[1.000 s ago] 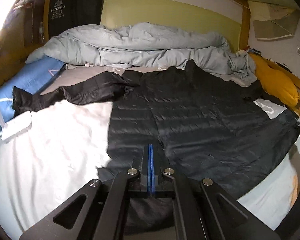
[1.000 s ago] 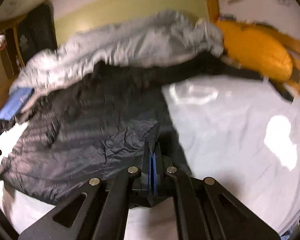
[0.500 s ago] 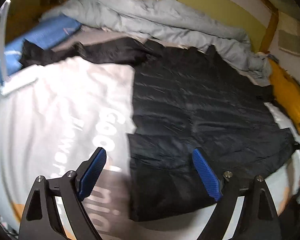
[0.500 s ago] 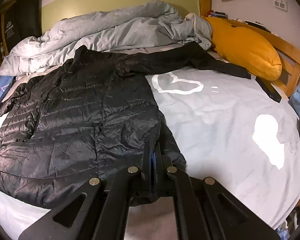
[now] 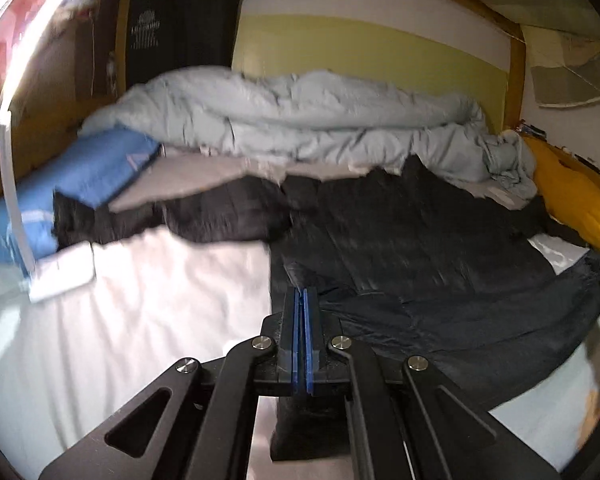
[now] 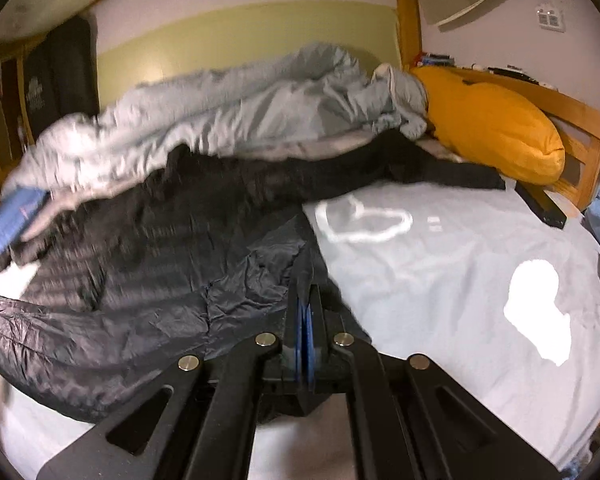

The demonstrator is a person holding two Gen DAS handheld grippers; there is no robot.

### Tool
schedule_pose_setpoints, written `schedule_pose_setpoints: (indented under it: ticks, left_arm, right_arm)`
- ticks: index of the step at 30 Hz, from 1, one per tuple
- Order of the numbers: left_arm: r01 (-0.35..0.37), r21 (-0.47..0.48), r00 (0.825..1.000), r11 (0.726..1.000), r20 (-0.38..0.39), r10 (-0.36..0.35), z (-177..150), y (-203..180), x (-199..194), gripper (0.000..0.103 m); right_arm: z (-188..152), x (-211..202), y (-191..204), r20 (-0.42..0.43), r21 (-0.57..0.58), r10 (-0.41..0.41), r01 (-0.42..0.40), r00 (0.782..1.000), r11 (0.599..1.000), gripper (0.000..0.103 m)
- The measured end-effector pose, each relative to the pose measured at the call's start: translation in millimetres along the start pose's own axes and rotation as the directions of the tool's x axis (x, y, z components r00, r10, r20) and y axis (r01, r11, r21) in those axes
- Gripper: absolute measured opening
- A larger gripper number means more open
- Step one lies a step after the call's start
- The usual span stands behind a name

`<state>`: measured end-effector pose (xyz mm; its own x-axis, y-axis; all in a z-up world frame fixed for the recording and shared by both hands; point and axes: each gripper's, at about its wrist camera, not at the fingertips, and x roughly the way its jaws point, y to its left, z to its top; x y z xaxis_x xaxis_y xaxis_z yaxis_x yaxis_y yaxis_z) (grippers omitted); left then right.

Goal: Fold large clothes

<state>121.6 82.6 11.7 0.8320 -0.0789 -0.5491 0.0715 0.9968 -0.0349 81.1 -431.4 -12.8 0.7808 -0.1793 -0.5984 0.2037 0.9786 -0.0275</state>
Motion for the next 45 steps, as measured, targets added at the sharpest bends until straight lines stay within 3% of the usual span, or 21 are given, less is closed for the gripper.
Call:
schedule_pose_setpoints:
  ticks: [3, 6, 8, 10, 14, 16, 17, 18, 19, 20, 23, 26, 30, 32, 36, 39, 45]
  left_arm:
    - [-0.041, 0.043, 0.999, 0.998, -0.004, 0.042, 14.1, -3.7, 23.2, 0.003]
    - [-0.063, 0.083, 0.991, 0.995, -0.115, 0.073, 6.1, -9.4, 67.3, 0.003]
    - [-0.063, 0.091, 0.966, 0.994, -0.244, 0.084, -18.0, -8.5, 98.6, 0.003]
    - [-0.061, 0.110, 0.941, 0.992, -0.324, 0.094, -41.1, -9.2, 116.5, 0.003]
    - [-0.124, 0.201, 0.942, 0.972, -0.285, 0.179, -51.8, -19.6, 108.0, 0.004]
    - [-0.149, 0.178, 0.950, 0.973, -0.247, 0.191, -48.2, -17.6, 96.9, 0.019]
    - [-0.168, 0.172, 0.954, 0.971, -0.221, 0.204, -45.9, -17.4, 92.4, 0.028]
    - [-0.193, 0.168, 0.956, 0.967, -0.190, 0.224, -43.6, -17.3, 86.5, 0.054]
    - [-0.224, 0.155, 0.961, 0.962, -0.129, 0.245, -38.3, -18.6, 73.4, 0.078]
    - [-0.228, 0.140, 0.968, 0.964, -0.079, 0.240, -34.5, -19.8, 62.3, 0.083]
    - [-0.172, 0.099, 0.985, 0.980, 0.046, 0.169, -24.4, -32.3, 22.4, 0.084]
    - [-0.047, 0.097, 0.996, 0.994, 0.081, 0.039, -25.2, -52.8, -3.0, 0.089]
    - [0.072, 0.127, 0.997, 0.989, -0.036, -0.068, -43.2, -83.1, 3.4, 0.090]
    - [0.088, 0.131, 0.992, 0.987, -0.104, -0.074, -54.1, -92.4, 18.5, 0.090]
    - [0.058, 0.146, 0.972, 0.988, -0.233, -0.023, -79.9, -98.0, 57.4, 0.090]
    - [0.058, 0.148, 0.965, 0.987, -0.260, -0.017, -93.1, -97.6, 71.5, 0.092]
    - [0.053, 0.144, 0.978, 0.988, -0.207, -0.022, -93.2, -93.0, 61.2, 0.092]
  right_arm:
    - [8.2, 10.6, 4.1, -0.001, -0.029, -0.037, 0.037, 0.999, 0.999, 0.001]
    - [0.0, 45.6, 9.8, -0.142, -0.092, -0.072, 0.059, 0.987, 0.994, 0.002]
    - [-12.9, 71.9, 10.9, -0.266, -0.112, -0.089, 0.061, 0.960, 0.992, 0.002]
    - [-19.3, 81.6, 12.2, -0.303, -0.116, -0.087, 0.054, 0.949, 0.992, 0.003]
    - [-20.9, 80.3, 21.8, -0.268, -0.175, -0.131, 0.086, 0.955, 0.981, 0.009]
    - [-19.3, 77.9, 22.2, -0.263, -0.159, -0.127, 0.087, 0.956, 0.984, 0.012]
    - [-18.4, 75.5, 21.6, -0.257, -0.148, -0.125, 0.088, 0.958, 0.985, 0.019]
    - [-18.2, 71.3, 18.4, -0.246, -0.141, -0.124, 0.091, 0.961, 0.986, 0.038]
    - [-18.1, 66.8, 16.3, -0.227, -0.136, -0.123, 0.094, 0.966, 0.986, 0.049]
    - [-16.1, 59.8, 16.4, -0.198, -0.131, -0.122, 0.097, 0.973, 0.987, 0.065]
    - [-9.3, 30.6, 23.5, -0.058, -0.123, -0.115, 0.108, 0.992, 0.987, 0.082]
    - [-6.0, 5.8, 40.5, 0.022, -0.139, -0.052, 0.055, 0.998, 0.989, 0.102]
    - [-11.9, -15.4, 64.6, 0.027, -0.163, 0.108, -0.102, 0.994, 0.981, 0.103]
    - [-17.2, -10.9, 75.7, -0.034, -0.190, 0.155, -0.159, 0.987, 0.969, 0.103]
    - [-33.6, 17.0, 86.2, -0.200, -0.175, 0.157, -0.193, 0.967, 0.965, 0.102]
    - [-46.2, 42.9, 83.8, -0.329, -0.127, 0.145, -0.196, 0.933, 0.972, 0.103]
    - [-50.1, 40.9, 89.8, -0.306, -0.173, 0.122, -0.181, 0.944, 0.968, 0.103]
